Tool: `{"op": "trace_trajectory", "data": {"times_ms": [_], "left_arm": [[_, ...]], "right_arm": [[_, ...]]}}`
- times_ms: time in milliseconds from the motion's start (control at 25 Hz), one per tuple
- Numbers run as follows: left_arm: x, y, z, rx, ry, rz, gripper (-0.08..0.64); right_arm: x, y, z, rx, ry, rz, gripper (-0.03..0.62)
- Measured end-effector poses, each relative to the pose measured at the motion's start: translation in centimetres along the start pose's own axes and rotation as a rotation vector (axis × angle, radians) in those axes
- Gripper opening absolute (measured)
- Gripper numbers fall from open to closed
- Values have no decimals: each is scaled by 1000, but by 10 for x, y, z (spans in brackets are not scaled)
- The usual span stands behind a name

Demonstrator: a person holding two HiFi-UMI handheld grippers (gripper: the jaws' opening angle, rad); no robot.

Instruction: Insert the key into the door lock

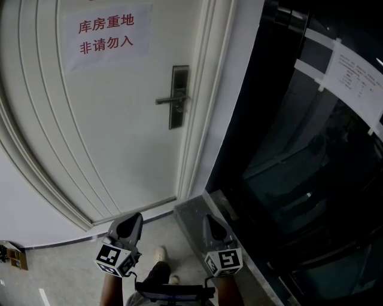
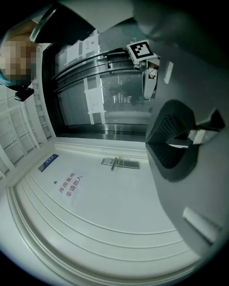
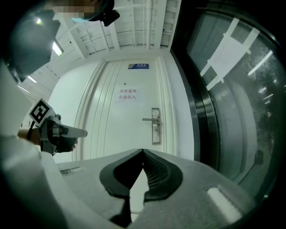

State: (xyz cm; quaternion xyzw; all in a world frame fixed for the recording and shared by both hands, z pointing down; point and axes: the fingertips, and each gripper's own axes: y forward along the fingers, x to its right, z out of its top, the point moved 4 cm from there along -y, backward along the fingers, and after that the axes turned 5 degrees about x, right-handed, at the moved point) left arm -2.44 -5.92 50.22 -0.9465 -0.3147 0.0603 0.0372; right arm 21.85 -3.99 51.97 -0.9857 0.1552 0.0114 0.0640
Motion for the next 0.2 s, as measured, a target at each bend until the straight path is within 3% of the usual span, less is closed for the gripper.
{"op": "trace_trajectory", "data": {"times_ms": [200], "left_arm": [[7, 2, -2, -3, -2, -2, 3]], "right_arm": [[3, -4, -1, -4, -3, 5, 2]]}}
